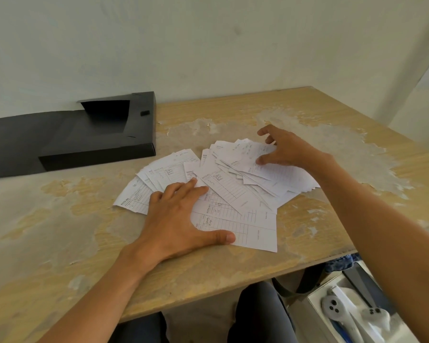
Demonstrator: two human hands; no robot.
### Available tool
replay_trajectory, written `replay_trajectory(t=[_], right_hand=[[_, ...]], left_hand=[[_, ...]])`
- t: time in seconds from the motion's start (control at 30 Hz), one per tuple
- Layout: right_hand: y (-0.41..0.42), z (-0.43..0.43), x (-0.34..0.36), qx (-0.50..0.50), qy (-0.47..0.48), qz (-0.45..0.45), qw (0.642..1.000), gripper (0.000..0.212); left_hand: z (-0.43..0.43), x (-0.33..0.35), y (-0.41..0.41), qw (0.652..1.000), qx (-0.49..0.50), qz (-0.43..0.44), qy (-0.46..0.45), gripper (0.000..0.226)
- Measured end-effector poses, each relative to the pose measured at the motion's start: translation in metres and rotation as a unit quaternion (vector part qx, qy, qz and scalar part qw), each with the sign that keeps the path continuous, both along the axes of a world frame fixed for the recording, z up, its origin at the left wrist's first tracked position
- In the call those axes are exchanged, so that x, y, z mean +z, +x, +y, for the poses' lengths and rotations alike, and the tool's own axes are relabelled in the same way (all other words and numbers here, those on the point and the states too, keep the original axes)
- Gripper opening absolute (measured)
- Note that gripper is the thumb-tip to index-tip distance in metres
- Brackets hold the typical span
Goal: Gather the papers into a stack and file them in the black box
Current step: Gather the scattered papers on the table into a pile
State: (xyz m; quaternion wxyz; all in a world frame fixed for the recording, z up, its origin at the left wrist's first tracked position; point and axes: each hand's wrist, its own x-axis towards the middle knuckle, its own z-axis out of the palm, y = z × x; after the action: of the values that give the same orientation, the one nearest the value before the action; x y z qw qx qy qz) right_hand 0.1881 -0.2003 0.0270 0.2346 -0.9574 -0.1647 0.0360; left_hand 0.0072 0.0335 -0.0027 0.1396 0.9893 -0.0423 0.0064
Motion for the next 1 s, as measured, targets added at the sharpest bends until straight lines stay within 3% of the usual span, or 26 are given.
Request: replay_trajectory(t=[0.23,0.4,0.5,0.63,0.8,1.0], right_hand=[[-0.015,0.012,-0.006,0.044,-0.022,-0.024,0.998,0.064],[-0.022,0.022,-0.012,0.004,-0.053,-0.057,0.997,0.068],[-0.026,0.025,-0.014,0.046,0.003,-0.028,0.999,0.062],[-0.027,0.025,-0.011,0.022,-0.024,-0.008,0.999,0.068],[-0.037,0.028,-0.01,0.067,-0.022,-0.022,0.997,0.055],[-0.044,0.024,-0.009,0.094,-0.028,-0.029,0.995,0.055]], left_hand=[[0.0,0.001,-0.001,1.0,-0.01,0.002,0.005,0.116],[0.0,0.002,0.0,1.0,-0.011,0.014,0.013,0.11],[-0.001,0.002,0.0,1.0,-0.012,0.016,0.018,0.109],[0.0,0.0,-0.001,1.0,-0.013,0.007,0.013,0.109],[-0.002,0.003,-0.004,0.999,0.002,-0.014,-0.042,0.119],[-0.004,0.004,-0.006,0.996,0.021,-0.02,-0.08,0.132]])
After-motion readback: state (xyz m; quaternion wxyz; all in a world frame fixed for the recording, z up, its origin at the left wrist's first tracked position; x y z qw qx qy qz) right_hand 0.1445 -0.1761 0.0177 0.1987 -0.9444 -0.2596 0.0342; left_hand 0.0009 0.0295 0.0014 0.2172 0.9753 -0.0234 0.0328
